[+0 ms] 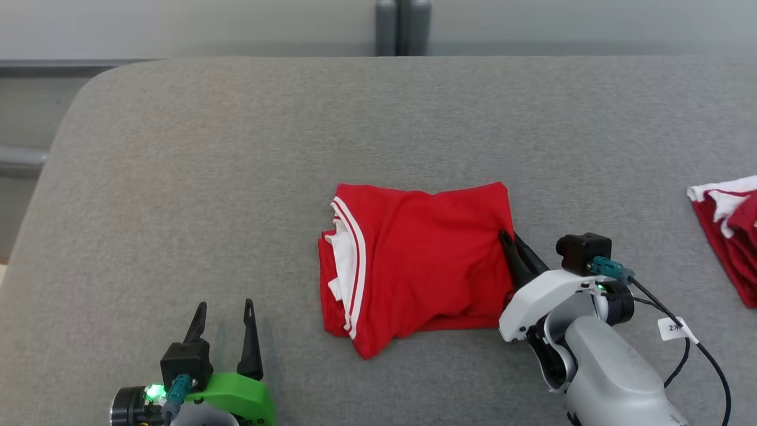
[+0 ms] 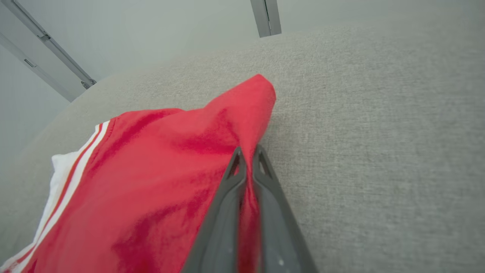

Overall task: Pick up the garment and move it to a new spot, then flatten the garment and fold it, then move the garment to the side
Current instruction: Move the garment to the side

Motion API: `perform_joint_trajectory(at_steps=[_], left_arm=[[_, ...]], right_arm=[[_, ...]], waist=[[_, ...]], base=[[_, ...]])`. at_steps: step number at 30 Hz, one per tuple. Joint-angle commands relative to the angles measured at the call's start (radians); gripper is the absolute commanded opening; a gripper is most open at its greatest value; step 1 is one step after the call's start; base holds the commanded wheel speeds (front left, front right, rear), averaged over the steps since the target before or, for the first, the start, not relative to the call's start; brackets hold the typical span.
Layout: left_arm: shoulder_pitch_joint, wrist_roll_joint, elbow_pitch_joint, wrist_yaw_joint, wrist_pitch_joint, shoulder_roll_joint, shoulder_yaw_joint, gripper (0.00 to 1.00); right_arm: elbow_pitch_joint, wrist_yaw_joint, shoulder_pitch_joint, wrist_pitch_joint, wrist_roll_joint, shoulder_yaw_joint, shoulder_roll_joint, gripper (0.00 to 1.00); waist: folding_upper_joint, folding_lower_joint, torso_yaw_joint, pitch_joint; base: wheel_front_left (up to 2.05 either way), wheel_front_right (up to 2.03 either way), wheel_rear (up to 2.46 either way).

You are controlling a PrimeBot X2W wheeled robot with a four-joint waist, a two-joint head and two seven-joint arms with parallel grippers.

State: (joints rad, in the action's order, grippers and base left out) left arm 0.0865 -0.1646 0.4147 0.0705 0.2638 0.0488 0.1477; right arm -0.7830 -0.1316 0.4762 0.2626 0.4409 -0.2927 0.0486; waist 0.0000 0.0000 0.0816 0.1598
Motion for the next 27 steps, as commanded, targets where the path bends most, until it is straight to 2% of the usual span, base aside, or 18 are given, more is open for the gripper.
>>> perform_joint_trajectory(at_steps=[1,8,15,21,27], left_arm=[[-0.014,0.01,0.002,-0.003,0.0,0.004,0.0,1.0],[-0.004,-0.012,-0.007,-0.002,0.0,0.004,0.012,1.0],[0.015,-0.02,-0.015,-0.001,0.0,0.004,0.023,1.0],[0.037,-0.003,-0.01,-0.007,0.0,0.004,0.027,1.0],[0.067,0.015,0.002,-0.004,0.0,0.005,0.02,1.0]], right_arm=[[0.005,0.002,-0.024,0.003,-0.007,0.002,0.004,0.0],[0.034,0.002,-0.047,0.003,-0.016,-0.012,0.004,0.0],[0.061,0.002,-0.044,0.003,-0.006,-0.032,0.004,0.0],[0.068,0.002,-0.017,0.003,-0.022,-0.034,0.003,0.0],[0.04,0.002,0.062,0.003,-0.072,-0.019,0.024,0.0]], waist=[[0.0,0.0,-0.233,-0.089],[0.0,0.0,-0.441,-0.101],[0.0,0.0,-0.573,-0.077],[0.0,0.0,-0.599,-0.04],[0.0,0.0,-0.547,0.012]], base=[[0.0,0.0,0.0],[0.0,0.0,0.0],[0.0,0.0,0.0],[0.0,0.0,0.0],[0.0,0.0,0.0]])
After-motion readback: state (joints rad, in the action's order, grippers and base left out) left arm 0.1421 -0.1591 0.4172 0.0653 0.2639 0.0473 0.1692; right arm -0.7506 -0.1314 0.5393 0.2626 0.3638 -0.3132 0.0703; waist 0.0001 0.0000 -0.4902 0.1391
